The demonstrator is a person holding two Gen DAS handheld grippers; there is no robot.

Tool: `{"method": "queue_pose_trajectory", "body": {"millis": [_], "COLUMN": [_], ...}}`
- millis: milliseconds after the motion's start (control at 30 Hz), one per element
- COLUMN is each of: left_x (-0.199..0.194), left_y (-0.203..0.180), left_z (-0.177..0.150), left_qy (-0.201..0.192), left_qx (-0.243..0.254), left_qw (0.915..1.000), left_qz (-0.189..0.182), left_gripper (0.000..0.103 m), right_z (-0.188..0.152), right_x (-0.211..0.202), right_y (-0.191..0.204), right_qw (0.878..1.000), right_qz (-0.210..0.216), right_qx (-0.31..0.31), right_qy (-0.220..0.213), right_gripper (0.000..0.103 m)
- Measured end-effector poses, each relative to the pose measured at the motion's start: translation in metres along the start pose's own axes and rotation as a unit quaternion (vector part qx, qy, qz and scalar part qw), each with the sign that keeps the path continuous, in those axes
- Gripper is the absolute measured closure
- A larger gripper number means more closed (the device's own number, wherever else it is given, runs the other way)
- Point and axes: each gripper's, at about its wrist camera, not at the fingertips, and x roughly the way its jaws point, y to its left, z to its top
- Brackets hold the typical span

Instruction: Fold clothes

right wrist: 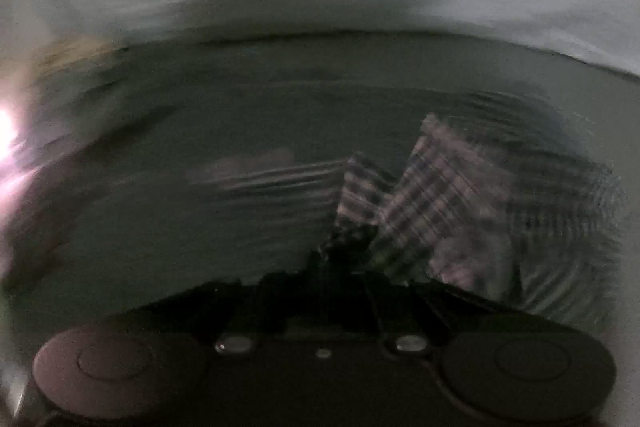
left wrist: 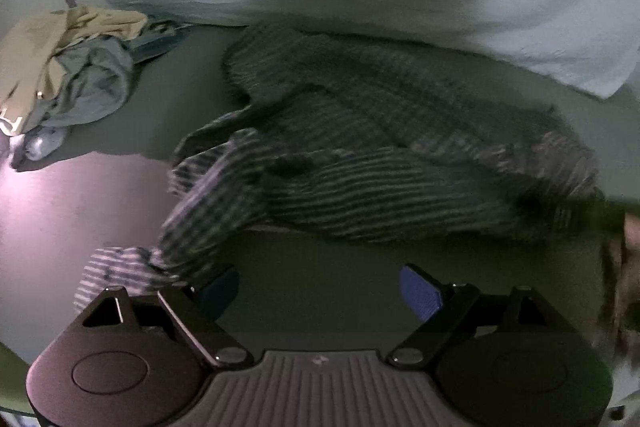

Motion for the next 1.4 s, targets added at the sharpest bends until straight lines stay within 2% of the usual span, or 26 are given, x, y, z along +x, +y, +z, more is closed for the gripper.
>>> {"method": "queue_pose_trajectory", "body": {"millis": [67, 100, 167, 200, 233, 267, 300, 333, 433, 533, 667, 767, 833, 933, 1000, 1167, 1200, 1233, 1267, 1300, 1333, 1400], "left_x": [-0.001, 0.001, 0.006, 0.009, 0.010, 0.012, 0.014, 0.016, 0.024, 0.036, 0.060, 0.093, 0.118, 0.160, 0.185, 0.203, 0.207, 0.210, 0.214, 0.218, 0.221, 0.228], "left_y": [0.000, -0.001, 0.001, 0.002, 0.004, 0.006, 0.008, 0.010, 0.018, 0.032, 0.055, 0.072, 0.081, 0.089, 0.089, 0.073, 0.070, 0.067, 0.064, 0.061, 0.057, 0.051], "left_z": [0.005, 0.009, 0.017, 0.021, 0.025, 0.028, 0.030, 0.033, 0.042, 0.056, 0.086, 0.115, 0.131, 0.152, 0.161, 0.166, 0.167, 0.168, 0.169, 0.170, 0.171, 0.173], "left_qy": [-0.008, -0.009, -0.014, -0.016, -0.019, -0.023, -0.024, -0.023, -0.019, -0.020, -0.027, -0.027, -0.018, 0.001, 0.020, 0.021, 0.021, 0.021, 0.021, 0.021, 0.021, 0.022], "left_qx": [-0.011, -0.016, -0.032, -0.040, -0.047, -0.053, -0.057, -0.056, -0.052, -0.040, -0.007, 0.030, 0.045, 0.069, 0.079, 0.098, 0.102, 0.106, 0.110, 0.113, 0.117, 0.124], "left_qw": [0.9999, 0.9998, 0.9994, 0.9990, 0.9987, 0.9983, 0.9980, 0.9981, 0.9982, 0.9979, 0.9968, 0.9950, 0.9946, 0.9950, 0.9954, 0.9923, 0.9916, 0.9909, 0.9901, 0.9892, 0.9883, 0.9865], "left_qz": [-0.011, -0.009, 0.000, 0.006, 0.007, 0.007, 0.007, 0.010, 0.024, 0.048, 0.075, 0.091, 0.091, 0.073, 0.050, 0.072, 0.076, 0.081, 0.086, 0.090, 0.095, 0.104], "left_gripper": [0.009, 0.009, 0.009, 0.009, 0.009, 0.009, 0.009, 0.009, 0.009, 0.009, 0.009, 0.009, 0.009, 0.009, 0.009, 0.010, 0.014, 0.015, 0.026, 0.036, 0.045, 0.084], "right_z": [-0.017, -0.028, -0.049, -0.057, -0.060, -0.058, -0.051, -0.041, 0.004, 0.044, 0.090, 0.128, 0.151, 0.181, 0.196, 0.210, 0.210, 0.212, 0.213, 0.213, 0.212, 0.210], "right_x": [-0.030, -0.042, -0.060, -0.068, -0.074, -0.077, -0.078, -0.077, -0.069, -0.053, -0.016, 0.026, 0.066, 0.130, 0.175, 0.243, 0.245, 0.247, 0.248, 0.247, 0.246, 0.235], "right_y": [0.051, 0.075, 0.122, 0.140, 0.151, 0.154, 0.151, 0.143, 0.106, 0.071, 0.051, 0.045, 0.036, 0.009, -0.005, -0.008, -0.007, -0.006, -0.007, -0.008, -0.008, -0.006], "right_qw": [0.994, 0.986, 0.961, 0.950, 0.943, 0.943, 0.946, 0.954, 0.979, 0.992, 0.991, 0.988, 0.984, 0.977, 0.975, 0.972, 0.973, 0.974, 0.975, 0.977, 0.978, 0.975], "right_qz": [0.091, 0.136, 0.206, 0.213, 0.205, 0.188, 0.168, 0.144, 0.109, 0.047, -0.058, -0.096, -0.128, -0.169, -0.164, -0.119, -0.113, -0.106, -0.096, -0.090, -0.090, -0.131], "right_qx": [-0.063, -0.095, -0.173, -0.221, -0.256, -0.274, -0.276, -0.262, -0.173, -0.103, -0.092, -0.092, -0.102, -0.132, -0.145, -0.174, -0.178, -0.177, -0.170, -0.164, -0.160, -0.174], "right_qy": [0.016, 0.030, 0.058, 0.059, 0.050, 0.039, 0.026, 0.014, -0.016, -0.053, -0.079, -0.084, -0.072, -0.017, 0.026, 0.104, 0.099, 0.098, 0.103, 0.101, 0.095, 0.054], "right_gripper": [0.101, 0.101, 0.100, 0.097, 0.089, 0.083, 0.069, 0.061, 0.057, 0.053, 0.052, 0.050, 0.048, 0.048, 0.048, 0.045, 0.045, 0.052, 0.060, 0.091, 0.102, 0.102]}}
